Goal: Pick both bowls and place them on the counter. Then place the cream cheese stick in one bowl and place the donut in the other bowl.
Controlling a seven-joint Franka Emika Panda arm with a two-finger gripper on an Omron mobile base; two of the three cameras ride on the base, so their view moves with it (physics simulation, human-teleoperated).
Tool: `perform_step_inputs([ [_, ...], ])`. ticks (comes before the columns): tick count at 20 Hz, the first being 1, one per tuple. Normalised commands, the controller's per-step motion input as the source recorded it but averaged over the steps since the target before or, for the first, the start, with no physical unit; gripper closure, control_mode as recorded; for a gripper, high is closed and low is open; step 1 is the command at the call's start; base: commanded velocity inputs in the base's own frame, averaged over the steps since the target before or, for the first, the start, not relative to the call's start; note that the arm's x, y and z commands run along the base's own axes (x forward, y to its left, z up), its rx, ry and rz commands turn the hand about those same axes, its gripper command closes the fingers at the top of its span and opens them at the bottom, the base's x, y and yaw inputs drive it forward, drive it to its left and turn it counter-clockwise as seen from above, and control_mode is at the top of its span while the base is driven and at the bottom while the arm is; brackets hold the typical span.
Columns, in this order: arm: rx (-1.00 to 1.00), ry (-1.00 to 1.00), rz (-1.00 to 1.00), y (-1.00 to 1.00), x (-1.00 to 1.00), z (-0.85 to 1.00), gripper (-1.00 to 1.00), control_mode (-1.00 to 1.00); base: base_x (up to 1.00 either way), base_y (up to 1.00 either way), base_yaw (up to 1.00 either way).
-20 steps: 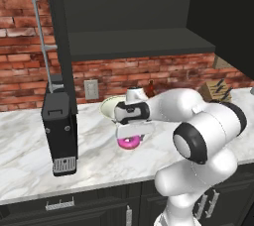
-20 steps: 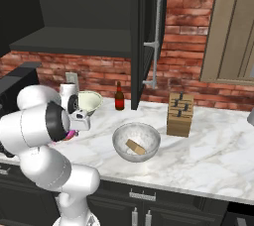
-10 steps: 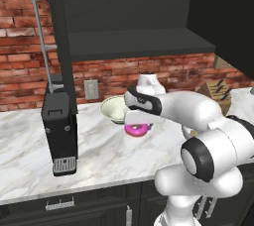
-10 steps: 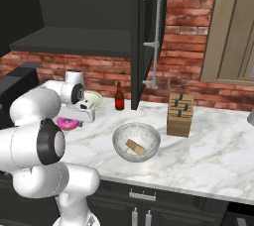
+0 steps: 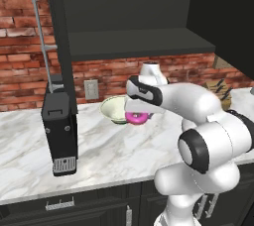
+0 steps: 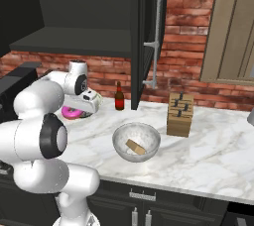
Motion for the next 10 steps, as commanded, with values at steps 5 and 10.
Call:
perform_step_inputs([
  [5, 0.0, -0.08, -0.01, 0.0, 0.31, 0.01, 1.0, -1.0, 0.0, 0.0, 0.0],
  [10, 0.0, -0.12, 0.0, 0.0, 0.09, -0.07, 1.0, -1.0, 0.0, 0.0, 0.0],
])
